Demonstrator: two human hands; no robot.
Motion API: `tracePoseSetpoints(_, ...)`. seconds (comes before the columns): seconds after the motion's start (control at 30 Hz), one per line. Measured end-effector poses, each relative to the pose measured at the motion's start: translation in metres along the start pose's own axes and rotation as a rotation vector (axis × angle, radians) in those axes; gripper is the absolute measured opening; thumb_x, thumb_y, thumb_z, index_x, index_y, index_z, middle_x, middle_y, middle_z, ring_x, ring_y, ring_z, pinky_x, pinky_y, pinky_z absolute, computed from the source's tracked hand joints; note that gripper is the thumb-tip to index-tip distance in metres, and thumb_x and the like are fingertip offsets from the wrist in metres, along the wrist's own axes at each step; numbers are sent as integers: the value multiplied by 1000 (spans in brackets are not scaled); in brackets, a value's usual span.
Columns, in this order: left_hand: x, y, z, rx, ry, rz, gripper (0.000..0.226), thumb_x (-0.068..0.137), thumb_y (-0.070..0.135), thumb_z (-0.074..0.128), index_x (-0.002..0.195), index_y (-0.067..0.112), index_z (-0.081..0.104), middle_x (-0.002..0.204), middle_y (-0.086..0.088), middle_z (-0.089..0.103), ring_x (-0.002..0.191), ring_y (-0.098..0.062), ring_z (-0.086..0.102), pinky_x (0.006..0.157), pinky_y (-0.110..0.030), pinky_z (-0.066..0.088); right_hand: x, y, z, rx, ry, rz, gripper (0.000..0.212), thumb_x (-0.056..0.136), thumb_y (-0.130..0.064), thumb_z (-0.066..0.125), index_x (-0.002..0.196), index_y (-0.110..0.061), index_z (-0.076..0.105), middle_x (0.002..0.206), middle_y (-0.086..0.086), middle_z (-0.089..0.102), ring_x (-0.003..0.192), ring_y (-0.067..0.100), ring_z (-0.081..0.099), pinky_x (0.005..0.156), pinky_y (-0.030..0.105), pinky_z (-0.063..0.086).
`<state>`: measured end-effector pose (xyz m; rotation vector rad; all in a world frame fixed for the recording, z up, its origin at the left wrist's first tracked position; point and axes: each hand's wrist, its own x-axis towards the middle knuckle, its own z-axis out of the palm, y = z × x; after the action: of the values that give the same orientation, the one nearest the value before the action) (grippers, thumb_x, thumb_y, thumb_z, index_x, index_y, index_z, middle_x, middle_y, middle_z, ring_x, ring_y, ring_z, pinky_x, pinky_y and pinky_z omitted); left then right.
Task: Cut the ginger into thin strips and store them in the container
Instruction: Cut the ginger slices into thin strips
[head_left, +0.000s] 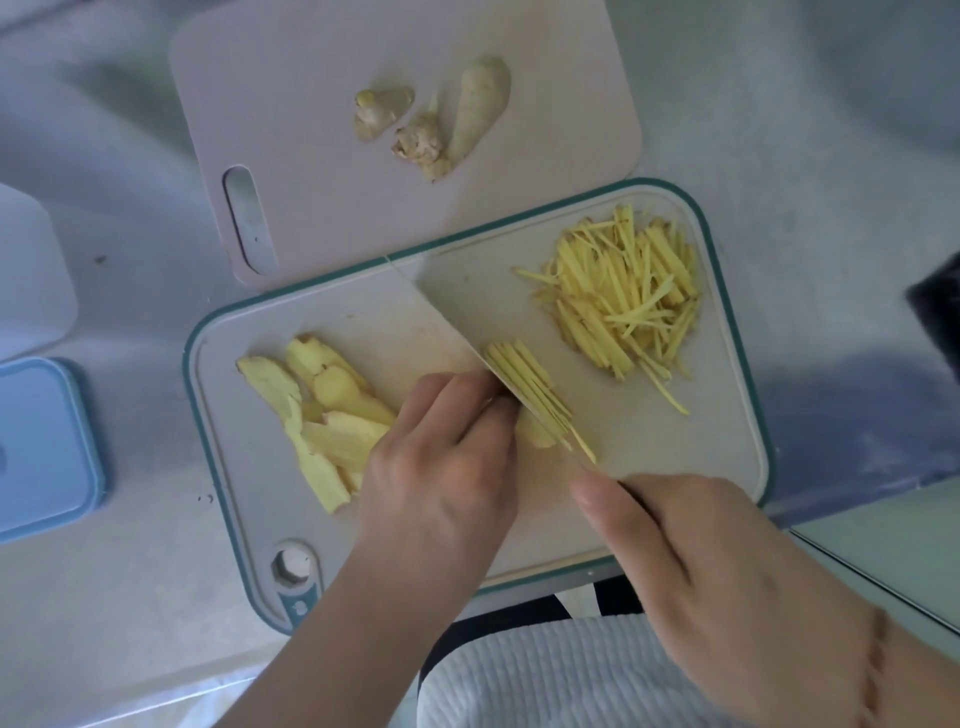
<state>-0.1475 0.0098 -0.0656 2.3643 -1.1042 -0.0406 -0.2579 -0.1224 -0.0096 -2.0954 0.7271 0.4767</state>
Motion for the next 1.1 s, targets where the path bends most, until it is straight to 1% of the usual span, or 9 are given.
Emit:
tracePoseSetpoints(0.13, -1, 1, 2, 27, 3, -18, 20, 87, -13, 60, 85, 0, 76, 89, -8, 71, 76, -28, 65, 67, -33, 52, -26, 15, 4, -98, 145, -38, 67, 94, -71, 17, 54, -29, 52, 45, -9, 45, 54, 2, 49, 53, 24, 41)
tracePoseSetpoints(0.2, -3, 1, 3, 33, 2, -17, 20, 85, -15, 60, 85, -1, 75, 88, -9, 70, 76, -28, 64, 68, -31, 51, -17, 13, 11, -71, 96, 8, 70, 88, -78, 12, 53, -28, 45, 46, -4, 44, 52, 5, 48, 58, 24, 42)
tracePoseSetpoints(0.4, -6, -2, 2, 29, -53, 19, 26, 78, -23, 67, 93, -4, 76, 96, -12, 71, 86, -29, 67, 77, -29, 53, 14, -2, 5, 129, -45, -30, 64, 87, -71, 16, 50, -21, 32, 43, -2, 40, 42, 14, 39, 44, 17, 30)
tracePoseSetpoints(0.57, -7, -1, -1, 37, -52, 27, 32, 74, -27, 60, 89, -3, 76, 95, -12, 71, 91, -30, 67, 79, -31, 54, -22, 9, 9, -13, 130, -74, 74, 92, -72, 17, 52, -21, 53, 72, 1, 57, 61, 5, 52, 58, 18, 41)
tracePoseSetpoints(0.7, -6, -2, -1, 18, -31, 27, 30, 75, -25, 59, 86, -2, 75, 90, -10, 71, 87, -27, 65, 79, -27, 52, -8, 6, 7, -25, -46, 39, 78, 77, -84, 2, 53, -21, 41, 63, -7, 56, 60, 10, 51, 58, 22, 41)
tracePoseSetpoints(0.87, -7, -3, 1, 21, 1, 23, 29, 80, -22, 58, 86, -1, 76, 90, -10, 71, 84, -25, 65, 78, -22, 49, 19, -7, 5, 92, -71, -24, 65, 83, -73, 13, 51, -22, 37, 43, -5, 43, 43, 13, 42, 49, 21, 36)
tracePoseSetpoints(0.97, -7, -3, 1, 4, 5, 13, 29, 76, -25, 61, 88, -2, 76, 91, -12, 70, 85, -27, 65, 76, -25, 52, -4, -2, 1, 54, -28, -16, 69, 81, -81, 11, 65, -23, 47, 55, -5, 51, 49, 13, 46, 54, 25, 38)
tracePoseSetpoints(1.03, -8, -4, 2, 6, 2, 12, 28, 75, -26, 64, 87, -3, 75, 91, -13, 71, 86, -28, 66, 78, -27, 53, -16, 4, 2, 27, 19, 40, 79, 76, -85, 12, 60, -17, 49, 70, -9, 57, 59, 10, 51, 63, 23, 41)
tracePoseSetpoints(1.1, -9, -4, 3, -3, -1, 9, 27, 74, -26, 68, 87, -4, 75, 93, -13, 72, 87, -28, 67, 80, -28, 54, -13, 3, 8, 29, -20, 62, 76, 74, -85, 11, 56, -20, 45, 67, -10, 56, 58, 11, 51, 60, 19, 40)
